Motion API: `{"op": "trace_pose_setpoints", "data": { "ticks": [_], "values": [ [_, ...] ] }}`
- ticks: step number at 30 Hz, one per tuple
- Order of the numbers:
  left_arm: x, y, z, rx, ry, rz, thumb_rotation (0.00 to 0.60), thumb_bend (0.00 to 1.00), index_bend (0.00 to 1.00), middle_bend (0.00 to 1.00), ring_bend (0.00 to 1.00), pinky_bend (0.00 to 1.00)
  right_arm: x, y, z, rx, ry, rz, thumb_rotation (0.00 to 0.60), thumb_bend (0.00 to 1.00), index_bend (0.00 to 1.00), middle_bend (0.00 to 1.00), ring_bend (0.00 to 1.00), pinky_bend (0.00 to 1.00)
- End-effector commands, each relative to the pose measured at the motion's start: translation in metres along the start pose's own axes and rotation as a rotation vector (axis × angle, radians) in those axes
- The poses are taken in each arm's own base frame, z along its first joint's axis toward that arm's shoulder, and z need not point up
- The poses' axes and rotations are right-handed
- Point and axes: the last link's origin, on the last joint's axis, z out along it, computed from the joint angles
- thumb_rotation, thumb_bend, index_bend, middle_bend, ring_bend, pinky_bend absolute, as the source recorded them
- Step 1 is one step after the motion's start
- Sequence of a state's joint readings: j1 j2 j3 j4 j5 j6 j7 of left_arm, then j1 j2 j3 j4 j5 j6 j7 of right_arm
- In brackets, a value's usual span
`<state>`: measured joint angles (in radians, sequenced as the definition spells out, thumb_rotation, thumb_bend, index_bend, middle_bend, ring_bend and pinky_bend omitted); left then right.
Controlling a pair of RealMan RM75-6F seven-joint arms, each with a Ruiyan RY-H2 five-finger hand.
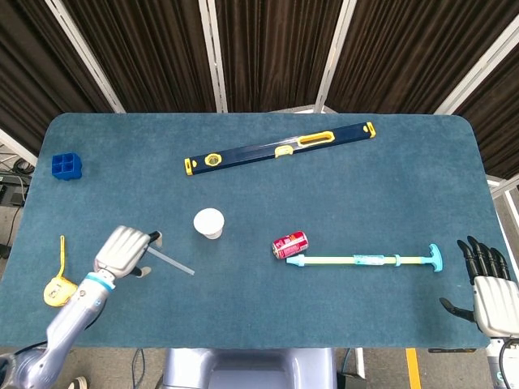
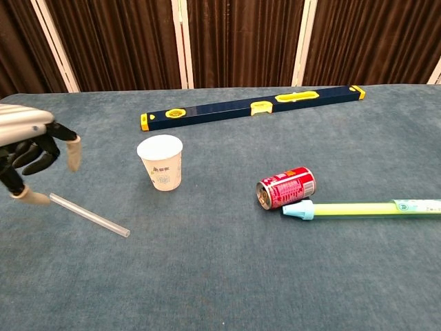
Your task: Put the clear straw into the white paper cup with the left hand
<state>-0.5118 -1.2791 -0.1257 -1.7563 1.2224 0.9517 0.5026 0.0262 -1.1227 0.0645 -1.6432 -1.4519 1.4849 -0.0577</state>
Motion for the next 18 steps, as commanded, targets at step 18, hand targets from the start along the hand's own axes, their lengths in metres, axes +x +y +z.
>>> {"op": "trace_pose_setpoints", "data": {
  "ticks": [18],
  "values": [
    [-0.023, 0.028, 0.029, -0.001, -0.15, 0.128, 0.6, 0.34, 0.51, 1.0, 0.93, 0.81, 0.0, 0.001, 0.0, 0.003, 0.0, 0.001, 0.6, 0.08, 0.0, 0.0, 0.0, 0.0]
  ]
}}
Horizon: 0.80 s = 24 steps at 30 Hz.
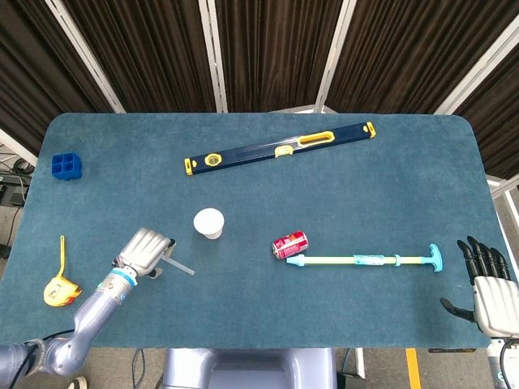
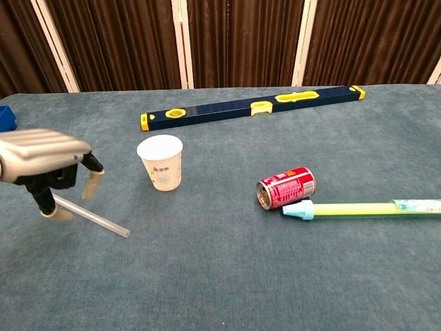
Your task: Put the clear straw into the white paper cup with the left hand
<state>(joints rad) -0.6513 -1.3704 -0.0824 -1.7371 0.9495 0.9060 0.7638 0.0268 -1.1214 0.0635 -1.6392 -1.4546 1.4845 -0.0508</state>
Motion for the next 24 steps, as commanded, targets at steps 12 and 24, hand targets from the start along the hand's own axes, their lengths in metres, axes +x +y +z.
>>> {"op": "trace_pose_setpoints", "data": {
  "ticks": [12, 24],
  "values": [
    [-0.013, 0.011, 0.008, 0.006, -0.052, 0.027, 0.6, 0.4, 0.42, 1.0, 0.93, 0.81, 0.0, 0.0, 0.0, 0.001, -0.001, 0.001, 0.6, 0.08, 0.0, 0.0, 0.0, 0.0],
    [-0.019, 0.017, 0.013, -0.002, -0.052, 0.038, 0.6, 0.4, 0.45, 1.0, 0.93, 0.81, 0.0, 0.0, 0.0, 0.001, 0.0, 0.002, 0.6, 0.08, 0.0, 0.0, 0.0, 0.0]
  ]
}}
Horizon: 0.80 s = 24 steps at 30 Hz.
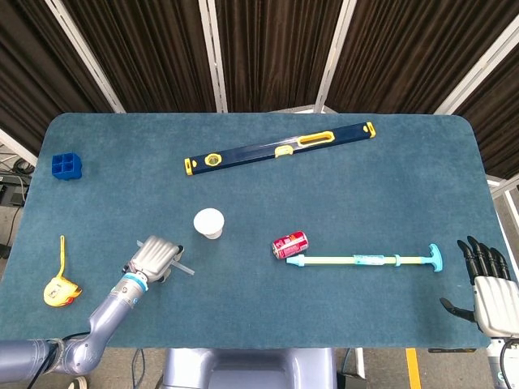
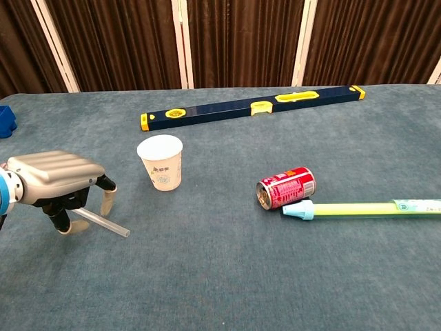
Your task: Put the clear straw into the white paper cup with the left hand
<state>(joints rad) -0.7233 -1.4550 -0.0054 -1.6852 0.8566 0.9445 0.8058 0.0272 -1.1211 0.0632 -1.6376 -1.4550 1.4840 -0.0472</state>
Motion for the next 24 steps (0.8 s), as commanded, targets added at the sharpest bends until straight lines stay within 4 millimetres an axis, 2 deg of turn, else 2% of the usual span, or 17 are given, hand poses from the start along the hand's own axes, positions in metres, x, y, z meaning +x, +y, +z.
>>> {"op": "trace_pose_setpoints", "data": {
  "ticks": [1, 15, 24],
  "values": [
    [0.0, 0.001, 0.001, 0.002, 0.008, 0.002, 0.6, 0.4, 0.46, 1.0, 0.93, 0.81, 0.0, 0.0, 0.0, 0.0, 0.0, 0.0, 0.6, 0.08, 0.0, 0.0, 0.0, 0.0],
    [-0.004, 0.002, 0.002, 0.021, 0.053, 0.011, 0.6, 0.4, 0.45, 1.0, 0.93, 0.81, 0.0, 0.0, 0.0, 0.001, -0.001, 0.001, 0.6, 0.08, 0.0, 0.0, 0.0, 0.0],
    [-0.021, -0.003, -0.005, 0.027, 0.126, 0.005, 0.6, 0.4, 0.43, 1.0, 0.93, 0.81, 0.0, 0.0, 0.0, 0.001, 0.0, 0.0, 0.6, 0.08, 0.0, 0.0, 0.0, 0.0]
  ]
}}
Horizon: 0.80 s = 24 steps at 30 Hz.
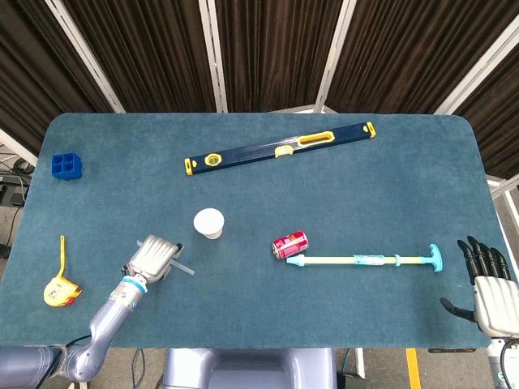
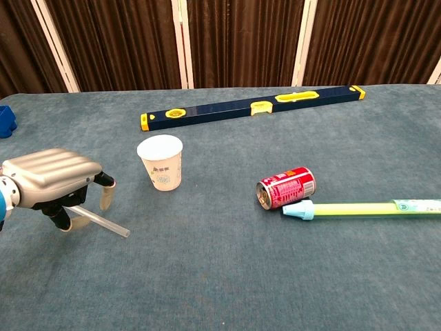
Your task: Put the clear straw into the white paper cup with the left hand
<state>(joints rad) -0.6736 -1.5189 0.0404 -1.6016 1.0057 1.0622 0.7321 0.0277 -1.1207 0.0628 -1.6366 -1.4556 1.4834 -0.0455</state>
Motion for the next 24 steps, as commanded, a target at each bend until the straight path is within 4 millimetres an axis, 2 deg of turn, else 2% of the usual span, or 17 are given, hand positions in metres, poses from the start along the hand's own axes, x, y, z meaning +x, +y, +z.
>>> {"op": "trace_pose_setpoints", "data": {
  "ticks": [1, 18, 24],
  "values": [
    [-0.01, -0.003, -0.003, 0.005, 0.022, -0.01, 0.6, 0.4, 0.43, 1.0, 0.93, 0.81, 0.0, 0.0, 0.0, 0.0, 0.0, 0.0, 0.6, 0.08, 0.0, 0.0, 0.0, 0.0],
    [-0.018, 0.004, 0.002, -0.016, 0.06, -0.004, 0.6, 0.4, 0.44, 1.0, 0.93, 0.81, 0.0, 0.0, 0.0, 0.0, 0.0, 0.002, 0.6, 0.09, 0.0, 0.0, 0.0, 0.0],
    [-0.021, 0.004, 0.002, -0.014, 0.06, 0.0, 0.6, 0.4, 0.47, 1.0, 0.93, 0.81, 0.0, 0.0, 0.0, 0.0, 0.0, 0.001, 0.6, 0.08, 0.0, 0.0, 0.0, 0.0]
  ]
}}
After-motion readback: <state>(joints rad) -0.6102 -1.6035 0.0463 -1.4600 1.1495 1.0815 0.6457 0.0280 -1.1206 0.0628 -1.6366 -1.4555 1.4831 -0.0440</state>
